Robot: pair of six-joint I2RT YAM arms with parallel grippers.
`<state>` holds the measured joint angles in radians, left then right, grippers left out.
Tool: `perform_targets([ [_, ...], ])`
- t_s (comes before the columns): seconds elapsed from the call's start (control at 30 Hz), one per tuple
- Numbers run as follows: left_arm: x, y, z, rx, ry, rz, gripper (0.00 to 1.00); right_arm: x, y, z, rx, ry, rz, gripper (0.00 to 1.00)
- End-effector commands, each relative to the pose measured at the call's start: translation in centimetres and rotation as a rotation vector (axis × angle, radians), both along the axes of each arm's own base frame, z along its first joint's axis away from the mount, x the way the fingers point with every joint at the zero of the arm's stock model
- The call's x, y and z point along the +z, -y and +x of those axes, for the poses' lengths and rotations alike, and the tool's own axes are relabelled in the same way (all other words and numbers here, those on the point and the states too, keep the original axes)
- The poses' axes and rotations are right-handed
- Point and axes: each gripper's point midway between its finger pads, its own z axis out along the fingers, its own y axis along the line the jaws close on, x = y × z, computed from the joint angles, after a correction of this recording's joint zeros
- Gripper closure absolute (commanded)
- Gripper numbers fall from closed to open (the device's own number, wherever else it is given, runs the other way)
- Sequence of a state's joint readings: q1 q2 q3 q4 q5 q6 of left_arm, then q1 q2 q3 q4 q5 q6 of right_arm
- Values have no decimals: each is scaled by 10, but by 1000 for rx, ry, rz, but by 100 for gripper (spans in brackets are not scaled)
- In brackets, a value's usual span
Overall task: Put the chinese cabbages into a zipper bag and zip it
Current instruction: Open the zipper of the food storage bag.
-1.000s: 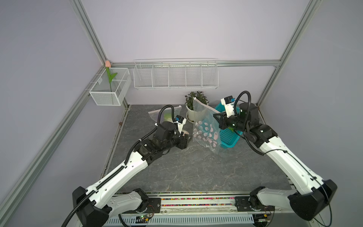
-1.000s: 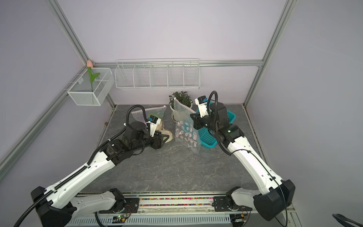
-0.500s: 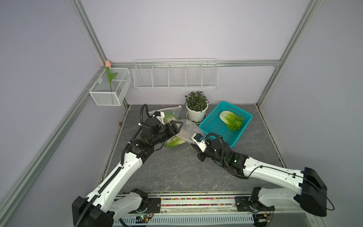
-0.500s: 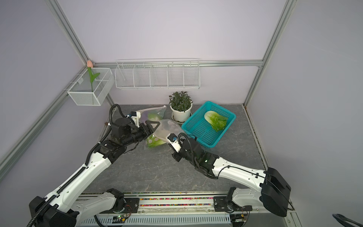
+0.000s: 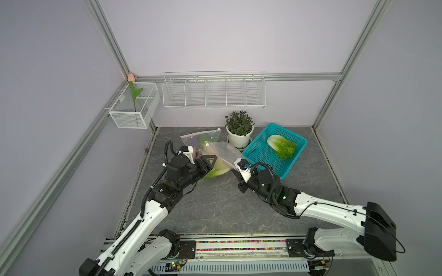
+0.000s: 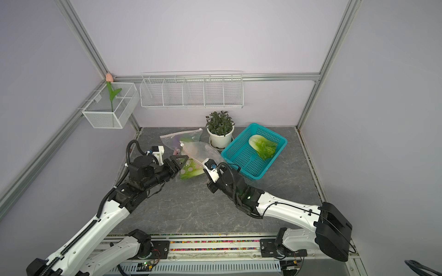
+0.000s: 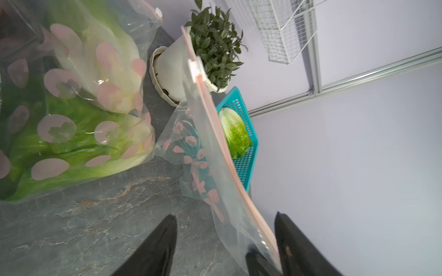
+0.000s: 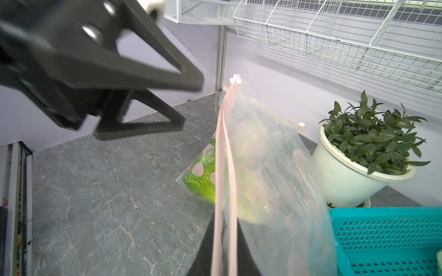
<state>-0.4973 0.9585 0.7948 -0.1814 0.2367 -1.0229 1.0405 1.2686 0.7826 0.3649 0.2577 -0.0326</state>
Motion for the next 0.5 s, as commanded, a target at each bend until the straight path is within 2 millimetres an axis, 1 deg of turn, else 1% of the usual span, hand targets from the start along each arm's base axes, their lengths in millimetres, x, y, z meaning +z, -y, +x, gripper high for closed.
perform_targets([
  [0.0, 18, 11, 12, -18, 56, -83, 42, 4, -7, -3, 7, 3, 32, 89],
  [0.07, 14, 13, 16, -15, 48, -82, 51, 3, -9, -4, 10, -2, 39, 89],
  [0.17, 8, 14, 21, -12, 50, -87, 62, 1, -10, -5, 11, -5, 41, 89],
  [0.27, 6, 13, 23, -9, 57, -96, 74, 2, -10, -4, 8, -5, 45, 89],
  [0.4, 3, 18, 26, -26, 68, -110, 80, 6, -11, -6, 17, -14, 61, 87],
  [0.47, -1, 23, 28, -49, 60, -114, 87, 6, -12, -9, 23, -24, 72, 87],
])
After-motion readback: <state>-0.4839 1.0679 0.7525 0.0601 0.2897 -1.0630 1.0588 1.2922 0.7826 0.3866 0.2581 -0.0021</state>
